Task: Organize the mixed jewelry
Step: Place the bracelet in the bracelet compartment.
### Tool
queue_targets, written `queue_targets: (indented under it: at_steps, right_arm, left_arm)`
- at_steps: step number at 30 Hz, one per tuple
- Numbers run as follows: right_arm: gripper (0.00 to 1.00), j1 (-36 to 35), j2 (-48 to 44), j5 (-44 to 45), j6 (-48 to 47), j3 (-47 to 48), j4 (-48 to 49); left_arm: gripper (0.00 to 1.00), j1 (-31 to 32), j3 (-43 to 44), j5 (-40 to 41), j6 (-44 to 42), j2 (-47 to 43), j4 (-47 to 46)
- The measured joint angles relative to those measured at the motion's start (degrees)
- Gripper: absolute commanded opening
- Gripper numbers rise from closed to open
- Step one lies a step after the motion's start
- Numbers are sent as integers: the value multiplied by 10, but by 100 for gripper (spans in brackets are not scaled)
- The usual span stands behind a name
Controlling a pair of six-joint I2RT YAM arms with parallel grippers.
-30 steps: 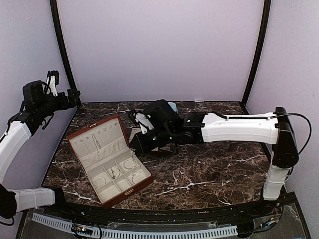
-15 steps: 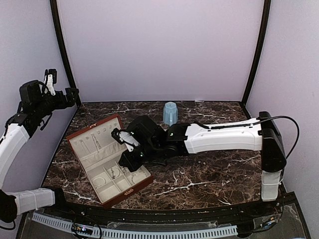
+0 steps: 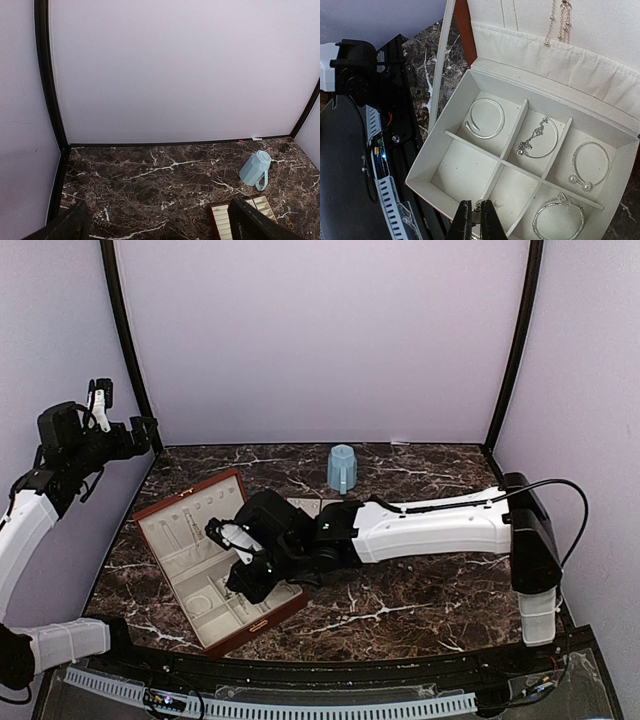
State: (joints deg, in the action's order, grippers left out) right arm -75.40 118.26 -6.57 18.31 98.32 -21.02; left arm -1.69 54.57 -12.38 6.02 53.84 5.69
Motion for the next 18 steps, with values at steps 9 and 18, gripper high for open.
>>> queue_targets:
  at_steps: [9, 18]
  right_arm:
    - [0, 0, 26, 8, -2, 3, -10]
    - [0, 0, 50, 20, -3, 5, -19]
  left_arm:
    - [99, 0, 0, 11, 0, -8, 0]
    - [99, 0, -3, 13, 0, -8, 0]
